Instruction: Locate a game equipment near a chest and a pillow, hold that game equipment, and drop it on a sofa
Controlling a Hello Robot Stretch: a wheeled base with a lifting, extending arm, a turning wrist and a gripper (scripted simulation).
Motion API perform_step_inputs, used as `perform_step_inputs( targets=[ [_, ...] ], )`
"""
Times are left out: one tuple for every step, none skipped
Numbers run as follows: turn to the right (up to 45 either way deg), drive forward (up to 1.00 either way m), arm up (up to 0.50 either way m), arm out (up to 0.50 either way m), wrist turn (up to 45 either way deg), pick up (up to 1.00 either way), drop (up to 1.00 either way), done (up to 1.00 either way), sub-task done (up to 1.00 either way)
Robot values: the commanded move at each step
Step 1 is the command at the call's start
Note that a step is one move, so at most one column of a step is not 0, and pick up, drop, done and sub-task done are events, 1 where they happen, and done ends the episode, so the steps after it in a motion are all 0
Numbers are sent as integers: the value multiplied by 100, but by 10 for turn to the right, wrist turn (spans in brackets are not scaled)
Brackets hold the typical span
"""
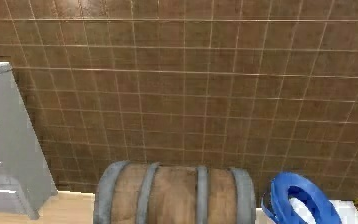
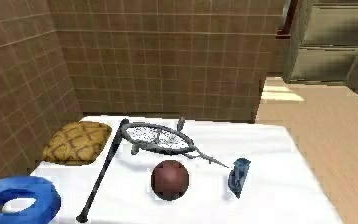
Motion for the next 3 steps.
perform_step_inputs(
  targets=[
    [-450, 0, 0, 0, 0, 0, 0, 0, 0],
    [-360, 0, 0, 0, 0, 0, 0, 0, 0],
    [0, 5, 0, 0, 0, 0, 0, 0, 0]
  ],
)
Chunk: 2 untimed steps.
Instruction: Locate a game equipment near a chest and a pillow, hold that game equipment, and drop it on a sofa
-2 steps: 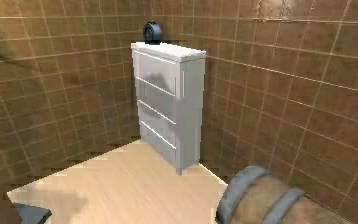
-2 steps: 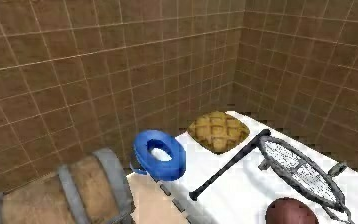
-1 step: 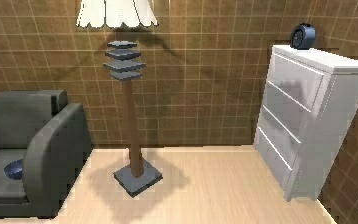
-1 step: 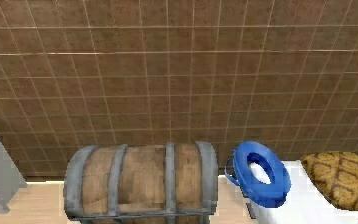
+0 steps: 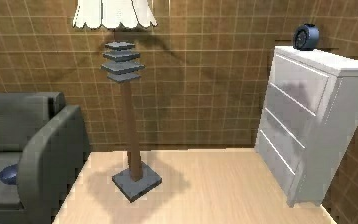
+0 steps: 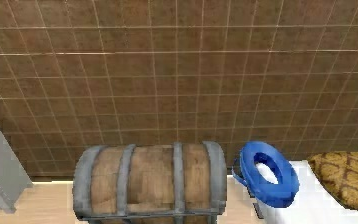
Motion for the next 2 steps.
perform_step_inputs(
  targets=[
    [450, 0, 0, 0, 0, 0, 0, 0, 0],
    [150, 0, 0, 0, 0, 0, 0, 0, 0]
  ],
)
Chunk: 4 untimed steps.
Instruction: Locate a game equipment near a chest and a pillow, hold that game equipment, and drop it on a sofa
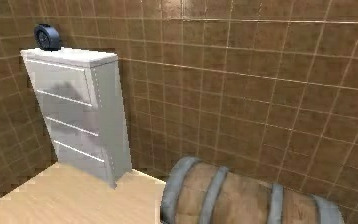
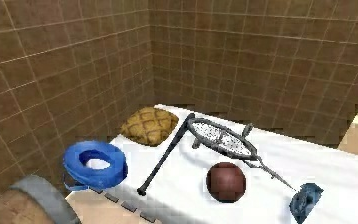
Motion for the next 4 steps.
perform_step_inputs(
  targets=[
    [0, 5, 0, 0, 0, 0, 0, 0, 0],
    [450, 0, 0, 0, 0, 0, 0, 0, 0],
    [-180, 0, 0, 0, 0, 0, 0, 0, 0],
    [0, 0, 50, 0, 0, 0, 0, 0, 0]
  ],
)
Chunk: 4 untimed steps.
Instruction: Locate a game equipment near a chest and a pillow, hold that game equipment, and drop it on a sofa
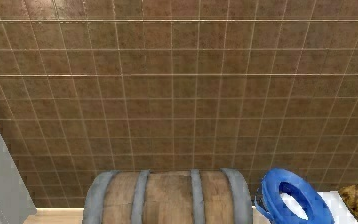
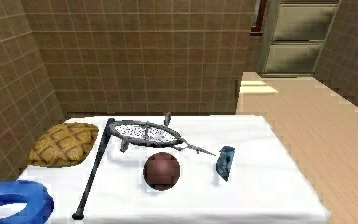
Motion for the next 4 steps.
perform_step_inputs(
  targets=[
    [0, 0, 2, 0, 0, 0, 0, 0, 0],
    [0, 0, 0, 48, 0, 0, 0, 0, 0],
    [0, 0, 0, 0, 450, 0, 0, 0, 0],
    [0, 0, 0, 0, 450, 0, 0, 0, 0]
  ],
)
